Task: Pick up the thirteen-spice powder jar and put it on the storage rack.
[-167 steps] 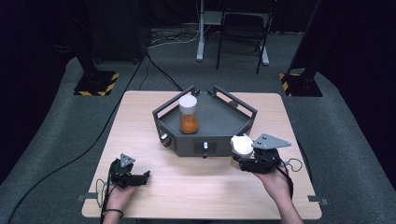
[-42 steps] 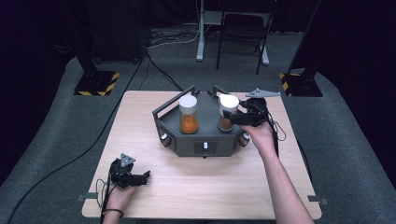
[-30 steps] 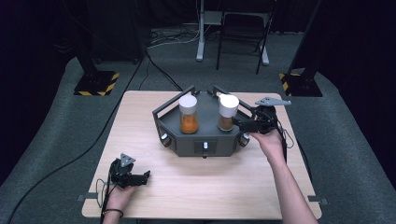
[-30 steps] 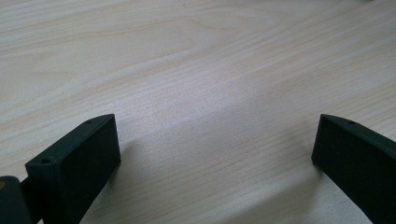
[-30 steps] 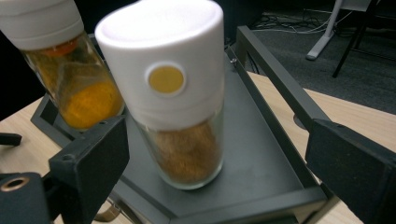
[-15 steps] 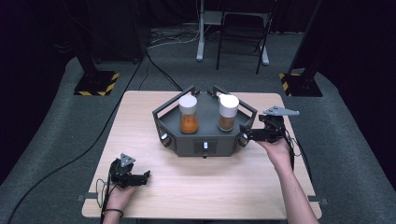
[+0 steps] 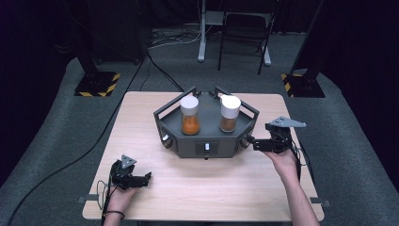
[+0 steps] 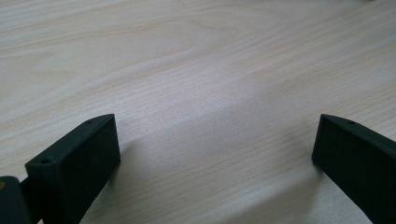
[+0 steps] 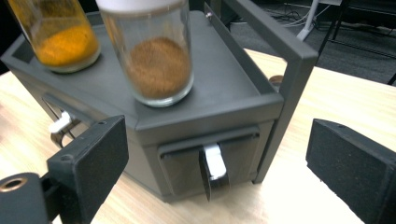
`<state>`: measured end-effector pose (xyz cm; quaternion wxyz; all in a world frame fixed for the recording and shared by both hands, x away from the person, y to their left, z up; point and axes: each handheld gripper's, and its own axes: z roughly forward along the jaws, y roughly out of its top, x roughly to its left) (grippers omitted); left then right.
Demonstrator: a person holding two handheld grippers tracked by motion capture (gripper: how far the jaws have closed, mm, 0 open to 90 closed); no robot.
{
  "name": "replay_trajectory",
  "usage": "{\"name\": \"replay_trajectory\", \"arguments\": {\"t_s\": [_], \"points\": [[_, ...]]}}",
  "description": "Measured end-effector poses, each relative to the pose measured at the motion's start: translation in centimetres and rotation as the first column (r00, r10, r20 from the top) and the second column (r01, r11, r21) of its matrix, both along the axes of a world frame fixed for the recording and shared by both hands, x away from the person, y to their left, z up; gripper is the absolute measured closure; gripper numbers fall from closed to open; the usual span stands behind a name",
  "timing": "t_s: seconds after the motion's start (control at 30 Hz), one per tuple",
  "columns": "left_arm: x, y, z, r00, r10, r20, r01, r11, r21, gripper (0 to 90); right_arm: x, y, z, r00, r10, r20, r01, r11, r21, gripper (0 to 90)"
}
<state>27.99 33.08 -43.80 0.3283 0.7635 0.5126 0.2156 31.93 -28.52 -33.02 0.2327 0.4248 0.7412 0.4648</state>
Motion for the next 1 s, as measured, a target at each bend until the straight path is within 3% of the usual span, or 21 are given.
{"name": "replay_trajectory", "arguments": {"t_s": [0.67, 1.0], "points": [[0.0, 0.0, 0.0, 1.0000, 0.000, 0.000, 0.000, 1.0000, 0.000, 0.7, -2.7, -2.8, -6.4, 0.9956, -0.070, -0.062, 0.072, 0.997, 0.021, 5.2], [0.0, 0.0, 0.0, 1.0000, 0.000, 0.000, 0.000, 1.0000, 0.000, 0.8, -3.9, -3.7, -8.9, 0.9917, -0.095, -0.087, 0.096, 0.995, 0.012, 5.6]]}}
